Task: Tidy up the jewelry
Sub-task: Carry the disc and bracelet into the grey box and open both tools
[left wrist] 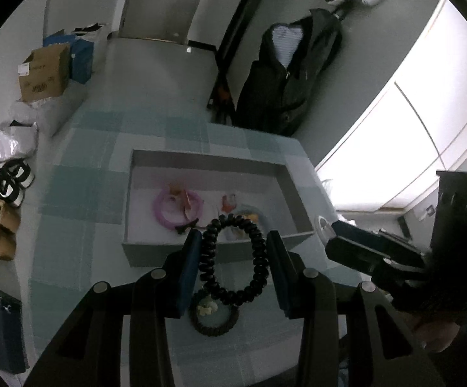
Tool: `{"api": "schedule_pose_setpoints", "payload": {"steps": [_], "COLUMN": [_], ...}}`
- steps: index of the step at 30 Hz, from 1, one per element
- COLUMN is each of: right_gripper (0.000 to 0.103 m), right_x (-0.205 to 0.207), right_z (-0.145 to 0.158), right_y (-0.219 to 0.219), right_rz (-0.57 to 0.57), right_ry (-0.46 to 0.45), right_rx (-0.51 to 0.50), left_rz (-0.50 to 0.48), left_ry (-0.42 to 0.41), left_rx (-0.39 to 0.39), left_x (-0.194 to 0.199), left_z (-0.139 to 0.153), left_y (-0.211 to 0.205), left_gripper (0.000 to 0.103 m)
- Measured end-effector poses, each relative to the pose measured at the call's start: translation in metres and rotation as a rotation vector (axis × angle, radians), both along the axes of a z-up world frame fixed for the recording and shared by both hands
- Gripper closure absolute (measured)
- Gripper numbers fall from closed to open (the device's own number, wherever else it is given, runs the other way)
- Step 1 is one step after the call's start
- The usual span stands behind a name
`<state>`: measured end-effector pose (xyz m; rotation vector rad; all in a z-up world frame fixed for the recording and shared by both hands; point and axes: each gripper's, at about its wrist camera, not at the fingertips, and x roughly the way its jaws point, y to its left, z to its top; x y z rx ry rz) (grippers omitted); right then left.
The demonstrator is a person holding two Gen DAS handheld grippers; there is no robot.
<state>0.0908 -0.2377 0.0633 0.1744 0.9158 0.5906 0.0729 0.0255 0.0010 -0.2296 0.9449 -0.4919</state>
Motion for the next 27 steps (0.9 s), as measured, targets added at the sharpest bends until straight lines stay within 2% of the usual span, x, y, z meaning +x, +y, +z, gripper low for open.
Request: {"api": "schedule_pose_setpoints", "payload": {"steps": [4, 11, 22, 27], "right_gripper": [0.062, 0.062, 0.062, 0.062], "right_x": [0.005, 0.015, 0.038, 0.051], "right_z": [0.002, 0.007, 0.000, -0.006], "right_y": [0.002, 0.011, 0.016, 0.015], "right_rz": [-0.002, -0.002, -0.050, -0.081], "right_ry": [0.002, -0.004, 0.036, 0.060], "right_rx": [0.022, 0.041, 0.057, 0.063], "left_rz": [0.014, 0.048, 0.117, 0.099], "left_ry": [-0.011, -0.032, 0.024, 0.063], "left_rx": [-0.025, -0.023, -0.053, -0.046], "left_x": [0.003, 0.009, 0.035, 0.045], "left_z": [0.004, 0.008, -0.002, -0.009], "left_y": [0.002, 0.006, 0.012, 0.007], "left_gripper": [0.068, 0.068, 0.068, 0.068]}}
